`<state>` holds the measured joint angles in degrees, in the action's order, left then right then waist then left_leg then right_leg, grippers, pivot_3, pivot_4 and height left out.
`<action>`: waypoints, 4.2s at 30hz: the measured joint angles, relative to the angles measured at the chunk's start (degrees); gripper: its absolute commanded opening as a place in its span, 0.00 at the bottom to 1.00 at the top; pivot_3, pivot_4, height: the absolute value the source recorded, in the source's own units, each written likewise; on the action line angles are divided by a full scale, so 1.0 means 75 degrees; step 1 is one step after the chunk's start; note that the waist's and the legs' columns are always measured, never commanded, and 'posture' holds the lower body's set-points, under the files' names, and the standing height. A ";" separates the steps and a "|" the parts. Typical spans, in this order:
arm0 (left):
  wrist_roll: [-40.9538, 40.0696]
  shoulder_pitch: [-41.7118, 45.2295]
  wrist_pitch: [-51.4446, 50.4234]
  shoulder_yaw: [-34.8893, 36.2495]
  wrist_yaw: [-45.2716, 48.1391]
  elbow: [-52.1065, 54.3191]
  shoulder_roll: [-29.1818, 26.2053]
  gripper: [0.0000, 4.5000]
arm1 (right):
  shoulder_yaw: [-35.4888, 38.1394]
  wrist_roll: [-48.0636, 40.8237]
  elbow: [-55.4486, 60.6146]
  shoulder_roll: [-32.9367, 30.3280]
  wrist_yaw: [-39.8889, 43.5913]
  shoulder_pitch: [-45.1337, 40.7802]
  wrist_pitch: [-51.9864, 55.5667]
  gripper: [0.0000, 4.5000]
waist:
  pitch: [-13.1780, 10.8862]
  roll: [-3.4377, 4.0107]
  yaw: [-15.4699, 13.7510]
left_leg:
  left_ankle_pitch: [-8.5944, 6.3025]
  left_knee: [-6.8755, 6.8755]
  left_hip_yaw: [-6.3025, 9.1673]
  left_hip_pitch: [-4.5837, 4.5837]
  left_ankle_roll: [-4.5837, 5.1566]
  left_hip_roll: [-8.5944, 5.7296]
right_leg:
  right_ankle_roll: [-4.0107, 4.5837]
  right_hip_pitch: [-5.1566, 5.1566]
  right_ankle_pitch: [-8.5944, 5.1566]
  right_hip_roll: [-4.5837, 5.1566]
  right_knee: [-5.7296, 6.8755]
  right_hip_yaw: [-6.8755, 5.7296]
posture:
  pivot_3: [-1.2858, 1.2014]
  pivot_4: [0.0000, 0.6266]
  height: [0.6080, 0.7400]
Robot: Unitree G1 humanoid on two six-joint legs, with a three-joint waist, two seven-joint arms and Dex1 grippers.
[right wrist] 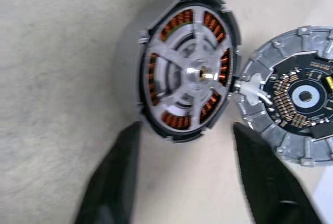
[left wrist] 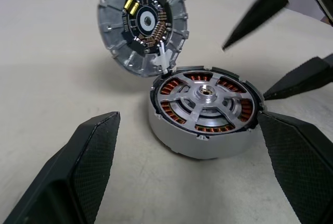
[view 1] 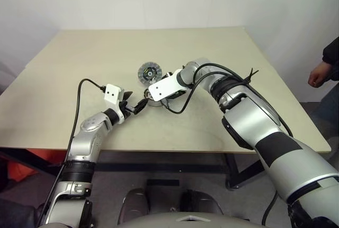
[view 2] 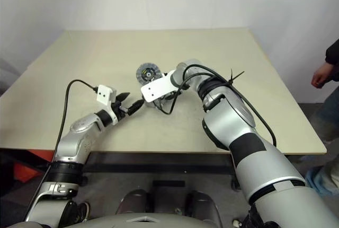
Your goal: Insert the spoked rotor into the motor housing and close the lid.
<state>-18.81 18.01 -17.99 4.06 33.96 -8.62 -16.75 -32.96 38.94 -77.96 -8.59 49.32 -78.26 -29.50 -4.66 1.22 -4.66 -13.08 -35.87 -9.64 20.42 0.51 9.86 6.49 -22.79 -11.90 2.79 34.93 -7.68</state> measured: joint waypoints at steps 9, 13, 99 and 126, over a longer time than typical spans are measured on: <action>0.0001 0.0000 0.0002 0.0000 -0.0061 -0.0002 0.0000 1.00 | 0.0007 0.0028 0.0000 -0.0010 -0.0223 -0.0037 0.0013 0.26 | 0.0000 0.0000 0.0088 | 0.0000 0.0000 0.0000 0.0013 0.0001 -0.0001 | 0.0003 -0.0011 0.0002 0.0000 0.0000 0.0000 | 0.52 0.00 1.00; 0.0001 0.0000 0.0001 0.0000 -0.0065 -0.0002 0.0001 1.00 | -0.0013 0.0041 0.0000 -0.0012 -0.0119 -0.0042 0.0014 0.26 | 0.0000 0.0000 0.0087 | 0.0000 0.0000 0.0000 0.0023 0.0001 -0.0001 | 0.0005 -0.0021 0.0003 0.0000 0.0000 0.0000 | 0.52 0.00 1.00; 0.0001 -0.0070 0.0007 -0.0002 -0.0227 0.0017 0.0091 1.00 | -0.0473 0.0348 0.0008 -0.0184 0.1772 -0.0529 -0.1115 1.00 | 0.0001 -0.0001 0.0077 | -0.0003 -0.0028 0.0003 0.0063 0.0010 0.0004 | 0.0013 -0.0044 0.0006 0.0000 0.0017 -0.0002 | 0.52 0.00 1.00; -0.0017 0.0232 -0.0107 -0.0002 -0.0121 -0.0211 0.0065 1.00 | 0.3840 -0.3476 0.0418 -0.0073 -0.0727 -0.0290 0.2180 1.00 | 0.0001 -0.0002 -0.0016 | -0.0004 -0.0030 0.0003 0.0078 0.0015 0.0003 | 0.0014 -0.0060 0.0006 0.0000 0.0018 -0.0002 | 0.52 0.00 1.00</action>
<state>-18.93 19.74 -18.80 4.04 33.05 -10.20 -16.26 -4.15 12.87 -74.83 -9.14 43.87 -80.43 -13.15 -4.65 1.20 -4.77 -13.12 -36.10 -9.62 21.01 0.62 9.88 6.59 -23.25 -11.86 2.80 35.06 -7.70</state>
